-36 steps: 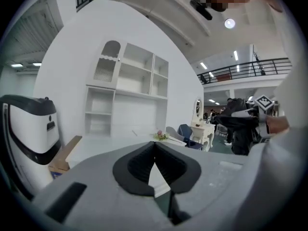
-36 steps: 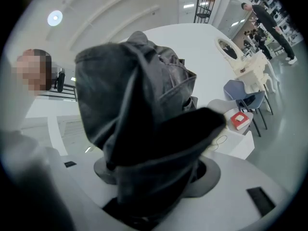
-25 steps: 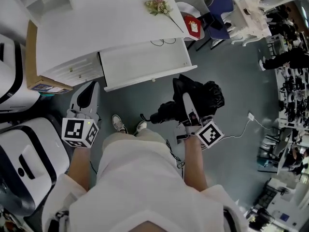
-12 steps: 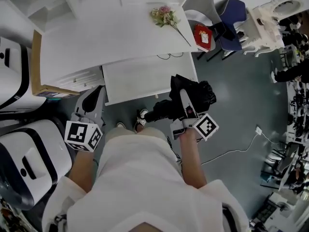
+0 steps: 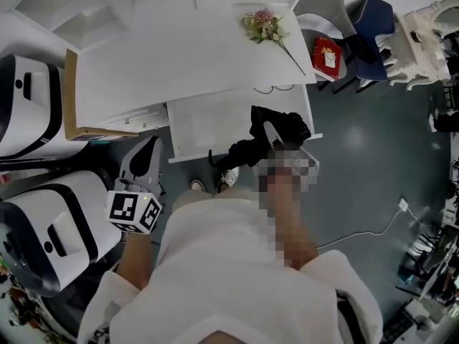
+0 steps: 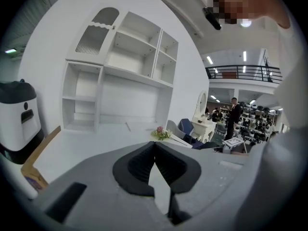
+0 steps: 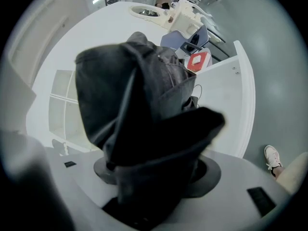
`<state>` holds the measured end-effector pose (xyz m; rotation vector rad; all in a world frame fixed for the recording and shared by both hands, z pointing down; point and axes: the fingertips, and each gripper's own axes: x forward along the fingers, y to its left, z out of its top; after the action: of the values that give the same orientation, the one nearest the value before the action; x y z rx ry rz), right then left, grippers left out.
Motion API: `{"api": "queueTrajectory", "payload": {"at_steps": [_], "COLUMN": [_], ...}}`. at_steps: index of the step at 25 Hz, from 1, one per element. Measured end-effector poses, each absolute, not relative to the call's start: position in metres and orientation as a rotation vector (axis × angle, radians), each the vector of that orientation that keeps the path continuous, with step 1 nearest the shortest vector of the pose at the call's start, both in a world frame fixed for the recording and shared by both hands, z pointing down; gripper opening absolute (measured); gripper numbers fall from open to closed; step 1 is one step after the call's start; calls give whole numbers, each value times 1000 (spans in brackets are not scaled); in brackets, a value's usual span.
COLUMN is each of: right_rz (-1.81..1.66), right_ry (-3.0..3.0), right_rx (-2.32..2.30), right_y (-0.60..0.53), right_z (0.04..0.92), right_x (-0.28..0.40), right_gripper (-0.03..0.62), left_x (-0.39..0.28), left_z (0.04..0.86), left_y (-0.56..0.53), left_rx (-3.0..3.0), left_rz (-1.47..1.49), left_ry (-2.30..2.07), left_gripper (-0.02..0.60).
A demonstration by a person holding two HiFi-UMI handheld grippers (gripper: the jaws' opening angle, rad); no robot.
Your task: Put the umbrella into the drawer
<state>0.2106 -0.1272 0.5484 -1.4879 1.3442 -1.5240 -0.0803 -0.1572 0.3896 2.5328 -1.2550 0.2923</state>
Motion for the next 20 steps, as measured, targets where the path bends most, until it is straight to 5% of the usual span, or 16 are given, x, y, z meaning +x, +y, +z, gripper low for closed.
{"api": "queueTrajectory", "payload": {"at_steps": [20], "right_rz": [-1754], "right_ry": [1219], "right_rx": [-1657], "right_y": [-192], "right_z": [656], "right_x": [217], "right_gripper": [281], "left_x": [-92], "left_z": [389], "left_y": [-145], "left_rx": [2432], "left_rz": [404], "left_ry": [-1413], "left_gripper": [14]}}
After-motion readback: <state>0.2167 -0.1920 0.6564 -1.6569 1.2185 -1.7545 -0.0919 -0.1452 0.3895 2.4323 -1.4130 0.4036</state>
